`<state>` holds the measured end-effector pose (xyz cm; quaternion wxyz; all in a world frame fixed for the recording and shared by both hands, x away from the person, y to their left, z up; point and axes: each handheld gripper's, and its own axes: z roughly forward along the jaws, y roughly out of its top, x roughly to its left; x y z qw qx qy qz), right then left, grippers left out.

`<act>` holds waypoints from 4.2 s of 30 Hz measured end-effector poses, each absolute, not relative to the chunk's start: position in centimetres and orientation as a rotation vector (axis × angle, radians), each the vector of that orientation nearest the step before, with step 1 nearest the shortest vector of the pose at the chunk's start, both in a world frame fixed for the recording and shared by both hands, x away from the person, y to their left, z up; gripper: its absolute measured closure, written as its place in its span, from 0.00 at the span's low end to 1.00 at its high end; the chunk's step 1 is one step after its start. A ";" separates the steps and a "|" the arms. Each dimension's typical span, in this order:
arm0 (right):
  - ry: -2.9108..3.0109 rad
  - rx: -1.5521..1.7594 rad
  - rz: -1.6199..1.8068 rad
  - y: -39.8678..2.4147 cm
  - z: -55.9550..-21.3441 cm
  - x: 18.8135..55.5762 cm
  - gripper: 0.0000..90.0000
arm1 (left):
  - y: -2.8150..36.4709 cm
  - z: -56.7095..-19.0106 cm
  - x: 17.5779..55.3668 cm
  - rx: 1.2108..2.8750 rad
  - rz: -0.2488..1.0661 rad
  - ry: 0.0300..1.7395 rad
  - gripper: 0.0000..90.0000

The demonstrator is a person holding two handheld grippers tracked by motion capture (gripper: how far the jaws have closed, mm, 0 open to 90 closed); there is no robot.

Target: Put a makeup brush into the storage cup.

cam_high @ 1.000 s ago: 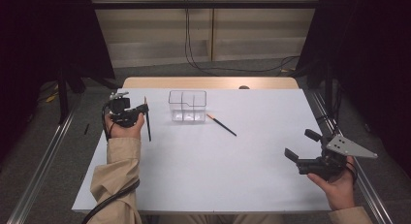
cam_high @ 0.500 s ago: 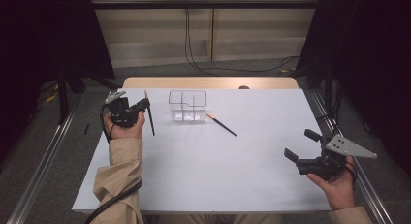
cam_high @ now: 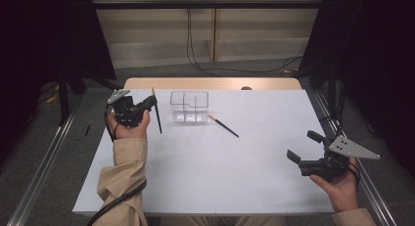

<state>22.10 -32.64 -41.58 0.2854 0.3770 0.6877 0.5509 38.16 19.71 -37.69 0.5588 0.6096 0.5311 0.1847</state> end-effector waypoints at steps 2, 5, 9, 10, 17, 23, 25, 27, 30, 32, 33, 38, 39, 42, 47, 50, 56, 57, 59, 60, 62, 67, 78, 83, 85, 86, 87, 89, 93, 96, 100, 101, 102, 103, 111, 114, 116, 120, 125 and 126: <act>1.838 1.008 1.474 -32.7 -41.6 22.1 0.00 | 19.5 -37.6 38.2 1.443 0.431 1.246 0.94; 1.841 1.009 1.472 -32.6 -41.6 22.1 0.00 | 19.2 -37.6 38.3 1.453 0.426 1.229 0.94; 1.842 1.005 1.475 -32.6 -41.6 22.1 0.00 | 18.7 -37.7 38.4 1.442 0.410 1.222 0.94; 1.842 1.007 1.476 -32.6 -41.6 22.1 0.00 | 18.7 -37.7 38.4 1.451 0.414 1.219 0.94; 1.842 1.008 1.475 -32.7 -41.6 22.1 0.00 | 18.0 -37.6 38.6 1.435 0.398 1.194 0.94; 1.838 1.008 1.477 -32.7 -41.6 22.2 0.00 | 17.4 -37.2 38.7 1.420 0.390 1.164 0.94; 1.839 1.008 1.478 -32.7 -41.7 22.2 0.00 | 17.1 -37.1 38.8 1.413 0.388 1.162 0.94; 1.842 1.008 1.478 -32.7 -41.7 22.2 0.00 | 16.9 -37.0 38.9 1.413 0.387 1.155 0.94; 1.841 1.009 1.480 -32.7 -41.7 22.2 0.00 | 16.6 -36.9 39.0 1.420 0.385 1.140 0.94; 1.841 1.008 1.480 -32.7 -41.6 22.2 0.00 | 16.4 -36.8 39.2 1.420 0.388 1.132 0.94; 1.842 1.009 1.480 -32.7 -41.7 22.2 0.00 | 16.2 -36.8 39.3 1.415 0.384 1.136 0.94; 1.852 1.011 1.478 -32.7 -41.8 22.2 0.00 | 15.7 -36.5 39.7 1.413 0.390 1.133 0.94; 1.851 1.010 1.478 -32.7 -41.8 22.2 0.00 | 15.6 -36.5 39.8 1.406 0.387 1.129 0.94; 1.850 1.011 1.479 -32.7 -41.8 22.2 0.00 | 15.3 -36.5 39.9 1.407 0.384 1.119 0.94; 1.851 1.010 1.483 -32.7 -41.8 22.3 0.00 | 14.7 -36.5 40.2 1.400 0.378 1.106 0.94; 1.849 1.010 1.487 -32.7 -41.8 22.2 0.00 | 14.4 -36.5 40.4 1.400 0.378 1.101 0.94; 1.852 1.008 1.484 -32.6 -41.8 22.2 0.00 | 13.8 -36.5 40.8 1.390 0.378 1.097 0.94; 1.851 1.008 1.483 -32.7 -41.8 22.2 0.00 | 13.8 -36.5 40.8 1.390 0.373 1.095 0.94; 1.849 1.009 1.486 -32.8 -41.8 22.3 0.00 | 13.6 -36.5 41.0 1.396 0.372 1.090 0.94; 1.848 1.011 1.484 -32.8 -41.8 22.3 0.00 | 13.4 -36.5 41.0 1.389 0.368 1.092 0.94; 1.848 1.012 1.484 -32.8 -41.8 22.2 0.00 | 13.2 -36.5 41.1 1.399 0.370 1.085 0.94; 1.847 1.010 1.486 -32.8 -41.8 22.3 0.00 | 12.6 -36.5 41.4 1.400 0.374 1.076 0.94; 1.851 1.013 1.490 -32.8 -41.9 22.3 0.00 | 12.1 -36.8 42.1 1.394 0.379 1.058 0.94; 1.851 1.012 1.491 -32.8 -41.9 22.3 0.00 | 11.9 -36.6 42.3 1.397 0.381 1.051 0.94; 1.850 1.013 1.492 -32.8 -41.9 22.4 0.00 | 11.7 -36.5 42.4 1.392 0.382 1.051 0.94; 1.847 1.014 1.492 -32.8 -41.9 22.4 0.00 | 11.6 -36.5 42.5 1.390 0.379 1.052 0.94; 1.845 1.017 1.494 -32.8 -41.9 22.4 0.00 | 11.6 -36.4 42.5 1.396 0.381 1.049 0.94; 1.843 1.016 1.493 -32.9 -41.9 22.4 0.00 | 11.3 -36.4 42.7 1.396 0.383 1.049 0.94; 1.840 1.019 1.498 -33.0 -41.9 22.4 0.00 | 10.8 -36.4 42.9 1.391 0.395 1.048 0.94; 1.840 1.019 1.497 -33.0 -41.9 22.4 0.00 | 10.6 -36.4 43.1 1.393 0.400 1.044 0.94; 1.842 1.016 1.497 -33.0 -41.9 22.4 0.00 | 10.4 -36.4 43.4 1.386 0.406 1.042 0.94; 1.841 1.019 1.497 -33.0 -41.9 22.4 0.00 | 10.3 -36.4 43.5 1.385 0.409 1.040 0.94; 1.839 1.021 1.497 -33.0 -41.9 22.4 0.00 | 10.3 -36.3 43.5 1.382 0.410 1.041 0.94; 1.839 1.021 1.492 -33.0 -41.9 22.4 0.00 | 10.3 -36.3 43.6 1.392 0.411 1.039 0.94; 1.840 1.023 1.495 -33.1 -41.9 22.4 0.00 | 9.8 -36.2 44.1 1.390 0.413 1.030 0.94; 1.840 1.023 1.493 -33.1 -41.9 22.4 0.00 | 9.5 -36.1 44.3 1.389 0.416 1.025 0.94; 1.841 1.024 1.492 -33.1 -41.9 22.4 0.00 | 9.4 -36.1 44.5 1.390 0.414 1.024 0.94; 1.838 1.023 1.493 -33.1 -41.9 22.4 0.00 | 9.1 -35.9 44.7 1.390 0.419 1.015 0.94; 1.842 1.024 1.493 -33.1 -42.0 22.4 0.00 | 8.7 -35.7 45.0 1.388 0.424 1.006 0.94; 1.843 1.023 1.493 -33.1 -42.0 22.4 0.00 | 8.6 -35.7 45.1 1.390 0.424 1.006 0.94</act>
